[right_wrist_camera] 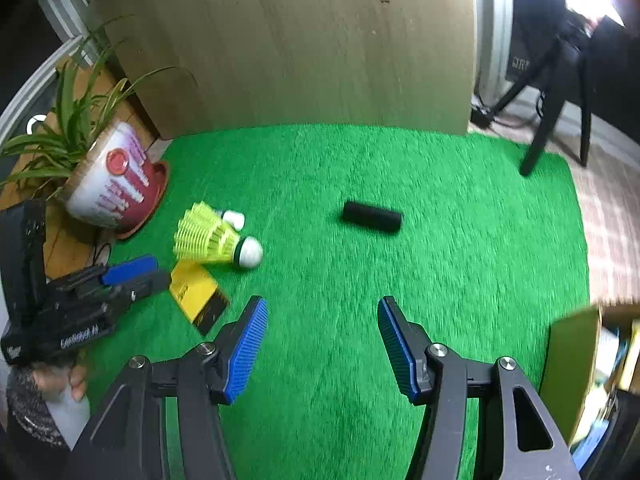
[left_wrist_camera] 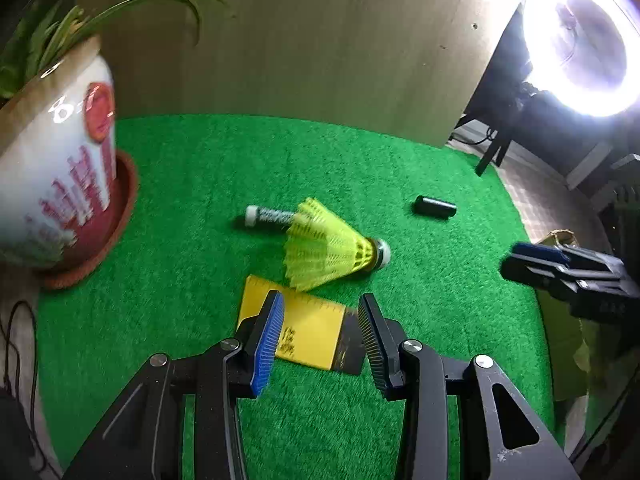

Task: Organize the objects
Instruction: 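Grasp the shuttlecock feathers with the left tool while the right grasps its cork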

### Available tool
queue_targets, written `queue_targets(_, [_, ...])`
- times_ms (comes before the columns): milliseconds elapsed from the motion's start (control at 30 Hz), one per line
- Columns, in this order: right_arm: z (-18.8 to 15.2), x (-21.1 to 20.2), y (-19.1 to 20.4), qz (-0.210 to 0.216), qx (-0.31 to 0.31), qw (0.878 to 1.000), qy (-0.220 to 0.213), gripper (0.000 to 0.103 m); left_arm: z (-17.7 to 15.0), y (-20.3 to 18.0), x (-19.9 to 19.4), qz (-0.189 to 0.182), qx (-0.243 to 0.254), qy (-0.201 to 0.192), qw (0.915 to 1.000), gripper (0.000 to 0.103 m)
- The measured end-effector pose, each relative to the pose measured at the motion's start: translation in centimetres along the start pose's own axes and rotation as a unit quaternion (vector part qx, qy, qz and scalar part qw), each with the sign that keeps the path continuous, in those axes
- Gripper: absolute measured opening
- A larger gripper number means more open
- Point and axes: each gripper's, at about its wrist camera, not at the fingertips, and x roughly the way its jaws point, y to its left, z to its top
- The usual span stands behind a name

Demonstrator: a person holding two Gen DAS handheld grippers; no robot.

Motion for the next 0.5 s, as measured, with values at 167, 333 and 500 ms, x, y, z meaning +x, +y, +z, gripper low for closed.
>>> queue_targets(167, [1.9, 1.7, 0.2, 0.030, 0.014, 0.999, 0.010, 0.054, 1.2, -0.1, 1.0, -0.016, 0.000, 0.000, 0.9999, 0.042])
queue_targets(333, [2.6, 4.6, 1.3, 0.062, 0.029, 0.997, 0.035, 0.054, 1.6, -0.5, 2.6, -0.032, 0.002, 0.007, 0.9995, 0.042])
queue_targets(500, [2.9, 7.6, 2.2, 0.098, 0.059, 0.992, 0.055, 0.054, 1.4, -1.1, 3.8, -0.050, 0.005, 0.012, 0.9986, 0.032])
